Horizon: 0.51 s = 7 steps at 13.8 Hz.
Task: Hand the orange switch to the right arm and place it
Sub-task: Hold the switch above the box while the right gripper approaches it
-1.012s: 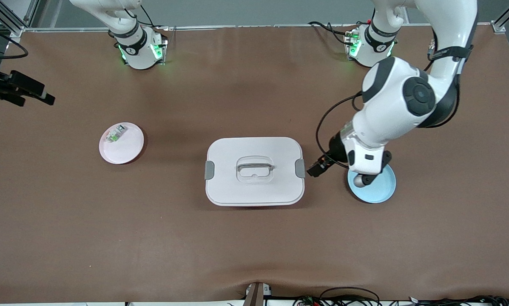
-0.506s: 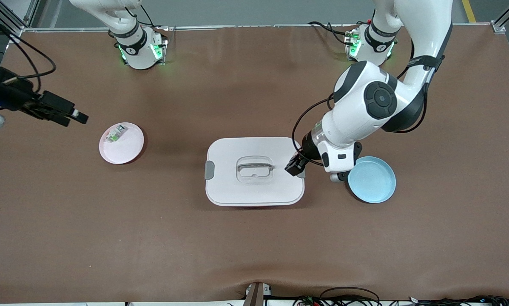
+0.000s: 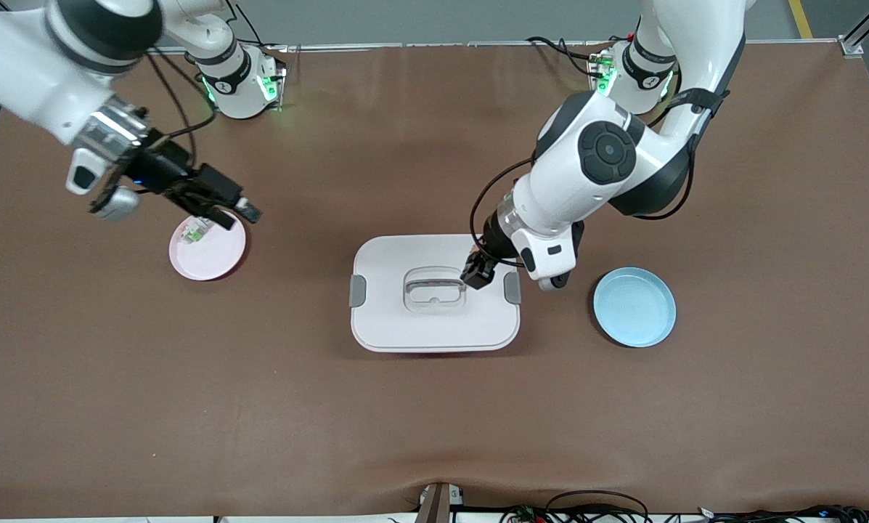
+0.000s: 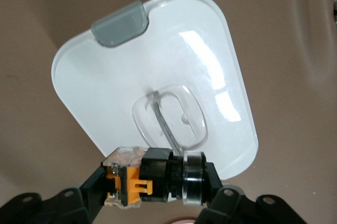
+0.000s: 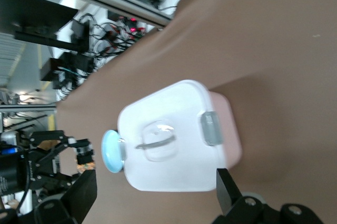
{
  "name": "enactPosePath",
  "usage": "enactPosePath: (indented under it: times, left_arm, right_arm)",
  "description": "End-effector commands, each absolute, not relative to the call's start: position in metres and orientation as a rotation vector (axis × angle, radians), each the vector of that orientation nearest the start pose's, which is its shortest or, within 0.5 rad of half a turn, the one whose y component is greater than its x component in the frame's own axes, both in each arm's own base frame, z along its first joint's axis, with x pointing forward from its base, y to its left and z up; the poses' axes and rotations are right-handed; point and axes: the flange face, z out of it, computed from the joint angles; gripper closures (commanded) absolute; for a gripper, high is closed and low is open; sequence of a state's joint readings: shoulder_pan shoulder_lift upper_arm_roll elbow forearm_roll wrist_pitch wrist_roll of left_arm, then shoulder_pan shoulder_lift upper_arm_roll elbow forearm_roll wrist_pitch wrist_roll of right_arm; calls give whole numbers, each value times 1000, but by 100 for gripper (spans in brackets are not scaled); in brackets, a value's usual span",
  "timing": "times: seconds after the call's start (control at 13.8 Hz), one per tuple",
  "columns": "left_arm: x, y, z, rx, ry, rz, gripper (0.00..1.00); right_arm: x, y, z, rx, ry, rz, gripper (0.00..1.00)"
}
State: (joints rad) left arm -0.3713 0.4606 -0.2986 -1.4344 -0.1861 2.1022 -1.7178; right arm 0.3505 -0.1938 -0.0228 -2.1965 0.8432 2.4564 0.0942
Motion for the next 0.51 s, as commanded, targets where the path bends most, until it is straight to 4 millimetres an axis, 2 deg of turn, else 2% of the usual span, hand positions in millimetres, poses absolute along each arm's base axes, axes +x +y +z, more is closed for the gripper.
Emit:
enactPosePath:
  times: [0.0,0.22,0.43]
  left_arm:
    - [562,-443,474,-2836,-1955,389,100]
    - [556,-453,476,-2789,-2011,413,100]
    - [557,-454,481,-2770,-2052,426,100]
  right_arm:
    - [493,194,506,-2316,397,-353,0]
    - [485,235,493,-2249,433,-375,0]
    - [490,266,474,-2269,428,-406,0]
